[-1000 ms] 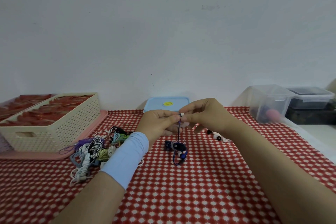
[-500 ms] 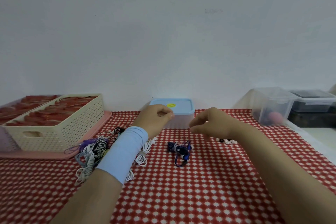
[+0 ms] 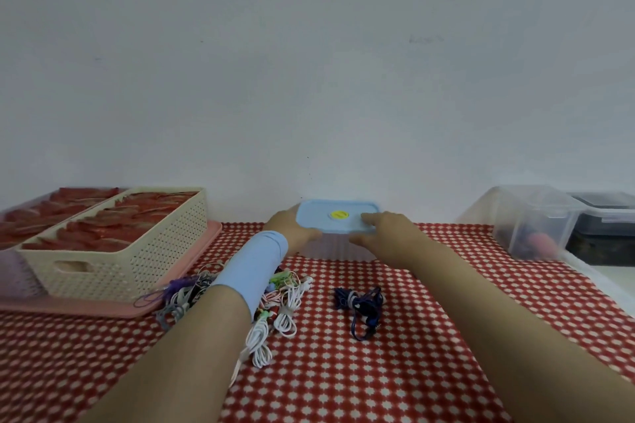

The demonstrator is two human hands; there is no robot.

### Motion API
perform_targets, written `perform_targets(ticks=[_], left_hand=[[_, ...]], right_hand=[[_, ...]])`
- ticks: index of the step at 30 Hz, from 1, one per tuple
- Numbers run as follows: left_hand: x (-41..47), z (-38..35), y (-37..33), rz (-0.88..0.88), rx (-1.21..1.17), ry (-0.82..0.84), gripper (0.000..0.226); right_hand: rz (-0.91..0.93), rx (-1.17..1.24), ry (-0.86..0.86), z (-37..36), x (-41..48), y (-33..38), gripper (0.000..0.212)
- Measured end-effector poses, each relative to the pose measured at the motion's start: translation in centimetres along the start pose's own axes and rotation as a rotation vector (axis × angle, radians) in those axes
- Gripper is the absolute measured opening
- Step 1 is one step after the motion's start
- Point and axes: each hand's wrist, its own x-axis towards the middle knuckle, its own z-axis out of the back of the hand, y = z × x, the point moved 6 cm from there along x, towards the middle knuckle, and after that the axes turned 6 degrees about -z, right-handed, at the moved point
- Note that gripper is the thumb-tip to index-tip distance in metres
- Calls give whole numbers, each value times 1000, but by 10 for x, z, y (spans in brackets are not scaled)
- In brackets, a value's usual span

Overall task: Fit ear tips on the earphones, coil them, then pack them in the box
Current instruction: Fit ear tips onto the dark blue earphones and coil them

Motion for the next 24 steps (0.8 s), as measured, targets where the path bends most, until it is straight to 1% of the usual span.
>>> perform_targets(ticks=[3, 6, 9, 11, 13, 15, 17, 19, 20, 22, 24], left_hand=[[2, 1, 11, -8, -71, -30, 47], [1, 0, 17, -42, -100, -39, 48], [-1, -2, 21, -33, -259, -85, 60], [-3, -2, 19, -39, -299, -91, 61], [-4, -3, 14, -74, -271, -75, 58], [-4, -2, 9, -75, -216, -98, 58], [0, 4, 6, -51, -89, -185, 59], [8, 8, 6, -24, 139, -237, 58], [11, 9, 5, -21, 198, -251, 56], [16, 13, -2, -68, 157, -285, 46], [13, 14, -13, -135, 19, -301, 36]], right_hand=[[-38, 128, -54, 2, 3, 0, 61], [-46, 128, -70, 2, 5, -1, 61], [-41, 179, -83, 2, 8, -4, 59], [-29, 190, -89, 4, 9, -3, 57], [25, 34, -89, 2, 9, 1, 47], [88, -76, -143, 3, 8, 5, 35], [110, -101, -187, 6, 8, 5, 33], [125, -88, -226, 10, 9, 4, 37], [146, -72, -247, 12, 10, 3, 39], [179, -13, -280, 19, 11, -3, 38], [202, 40, -301, 28, 9, -12, 37]])
